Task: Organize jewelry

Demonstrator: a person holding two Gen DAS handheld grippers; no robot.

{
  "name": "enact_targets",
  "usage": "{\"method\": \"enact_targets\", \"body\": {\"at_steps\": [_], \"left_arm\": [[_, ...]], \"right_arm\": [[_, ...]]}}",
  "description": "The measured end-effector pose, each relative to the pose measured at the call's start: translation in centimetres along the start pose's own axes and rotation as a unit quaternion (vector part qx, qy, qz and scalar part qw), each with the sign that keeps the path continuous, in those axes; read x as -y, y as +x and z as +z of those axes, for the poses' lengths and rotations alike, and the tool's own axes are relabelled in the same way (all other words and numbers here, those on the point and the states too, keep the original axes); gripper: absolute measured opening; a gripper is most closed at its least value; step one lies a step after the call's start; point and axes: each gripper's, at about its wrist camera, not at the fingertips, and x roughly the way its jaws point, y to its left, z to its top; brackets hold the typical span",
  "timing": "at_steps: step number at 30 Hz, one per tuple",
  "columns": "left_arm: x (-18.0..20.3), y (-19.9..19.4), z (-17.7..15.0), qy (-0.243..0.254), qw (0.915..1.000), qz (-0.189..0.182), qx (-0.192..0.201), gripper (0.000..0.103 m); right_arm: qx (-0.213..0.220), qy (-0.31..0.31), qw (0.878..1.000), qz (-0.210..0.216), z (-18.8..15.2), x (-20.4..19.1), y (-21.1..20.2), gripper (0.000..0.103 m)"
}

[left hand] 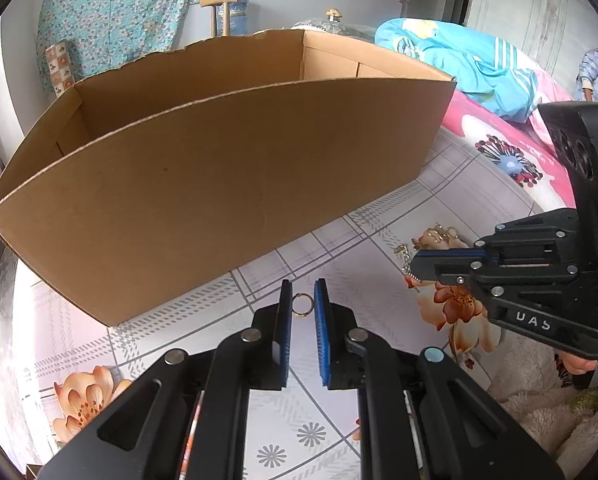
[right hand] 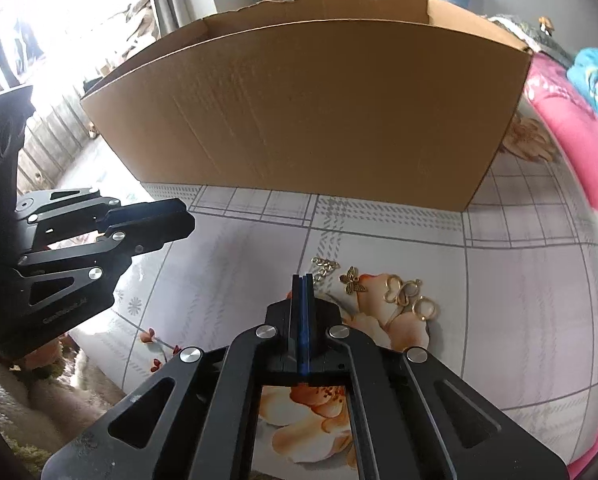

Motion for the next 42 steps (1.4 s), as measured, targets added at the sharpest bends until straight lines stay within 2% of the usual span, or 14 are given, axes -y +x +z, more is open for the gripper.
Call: {"method": "enact_targets", "body": {"at_steps": [8, 11, 14, 19, 20, 21, 26, 32, 38, 42], "left_arm": [[0.0, 0.0, 0.0, -0.001, 1.0000, 0.000, -0.001, 0.010], [0.0, 0.0, 0.0, 0.000, 1.0000, -0.001, 0.000, 0.010], [0.1, -0.1, -0.1, 0.001, 1.0000, -0.001, 0.000, 0.010], [-0.1, -0.1, -0.2, -0.001, 1.0000, 0.000, -0.001, 0.011], [-0.1, -0.1, -0.2, -0.002, 1.0000, 0.000, -0.002, 0.011], [-0.2, -0.1, -0.2, -0.003, 1.0000, 0.000, -0.002, 0.010], [-0.2, -0.1, -0.2, -0.003, 1.0000, 0.000, -0.002, 0.010], [-0.2, -0.1, -0.2, -0.002, 1.0000, 0.000, -0.002, 0.010], [-0.1, -0.1, -0.3, -0.002, 1.0000, 0.000, -0.002, 0.010], [-0.1, -0.2, -0.3, -0.001, 1.0000, 0.000, -0.001, 0.010]], "right_arm": [[-0.009, 0.013, 0.999, 0.032, -1.0, 0.0, -0.8, 0.000], [-0.002, 0.009, 1.000, 0.018, -0.9, -0.2, -1.1, 0.005], [0.002, -0.004, 1.000, 0.000, -0.4, -0.8, -0.9, 0.015], [-0.008, -0.031, 0.999, -0.023, 0.1, -1.6, 0.4, 0.014], [-0.011, -0.034, 0.999, -0.027, 0.1, -1.7, 0.4, 0.007], [-0.013, -0.035, 0.999, -0.027, 0.1, -1.8, 0.4, 0.005], [-0.015, -0.028, 0.999, -0.012, 0.2, -2.2, 0.4, 0.000], [-0.019, -0.013, 1.000, 0.008, -0.2, -1.7, 0.1, 0.000], [-0.032, 0.007, 0.997, 0.067, -1.0, -1.8, 0.0, 0.000], [-0.021, 0.022, 0.997, 0.069, -0.9, -1.4, -0.5, 0.005]]}}
